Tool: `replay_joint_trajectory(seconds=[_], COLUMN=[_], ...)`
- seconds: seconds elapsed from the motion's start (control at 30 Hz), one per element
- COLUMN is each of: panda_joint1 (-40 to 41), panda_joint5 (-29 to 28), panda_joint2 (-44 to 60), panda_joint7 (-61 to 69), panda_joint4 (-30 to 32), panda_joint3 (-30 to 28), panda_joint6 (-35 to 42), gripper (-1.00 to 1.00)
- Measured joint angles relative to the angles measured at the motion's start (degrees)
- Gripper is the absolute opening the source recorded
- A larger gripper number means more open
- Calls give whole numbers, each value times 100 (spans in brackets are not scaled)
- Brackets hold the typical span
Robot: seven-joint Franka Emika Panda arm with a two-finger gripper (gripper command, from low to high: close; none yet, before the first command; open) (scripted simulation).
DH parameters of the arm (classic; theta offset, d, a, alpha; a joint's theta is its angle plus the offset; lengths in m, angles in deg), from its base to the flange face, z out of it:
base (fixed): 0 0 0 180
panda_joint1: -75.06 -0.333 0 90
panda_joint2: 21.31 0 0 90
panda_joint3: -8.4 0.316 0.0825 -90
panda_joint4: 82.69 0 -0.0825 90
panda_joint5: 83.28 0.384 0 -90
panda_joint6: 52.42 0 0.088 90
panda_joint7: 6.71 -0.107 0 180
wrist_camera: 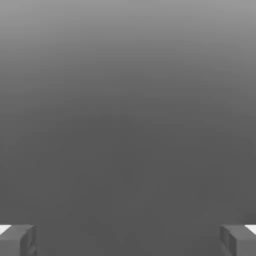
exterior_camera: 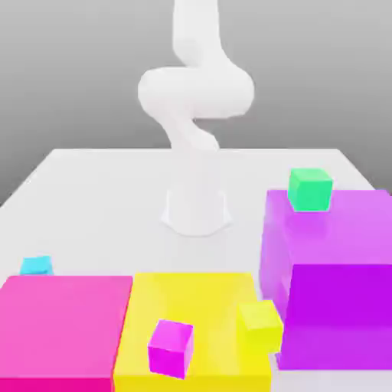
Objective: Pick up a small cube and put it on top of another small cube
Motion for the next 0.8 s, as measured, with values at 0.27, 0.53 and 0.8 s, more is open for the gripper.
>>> replay_joint_trajectory(seconds=[0.27, 0.53, 0.8], panda_joint1=[1129, 2180, 3117], panda_joint5=[-20, -88, -213], panda_joint2=[904, 1790, 2680], panda_joint7=[-2017, -4027, -6077], panda_joint4=[409, 808, 1207], panda_joint3=[189, 330, 350], panda_joint6=[-510, -1007, -1504], gripper=[0, 0, 0])
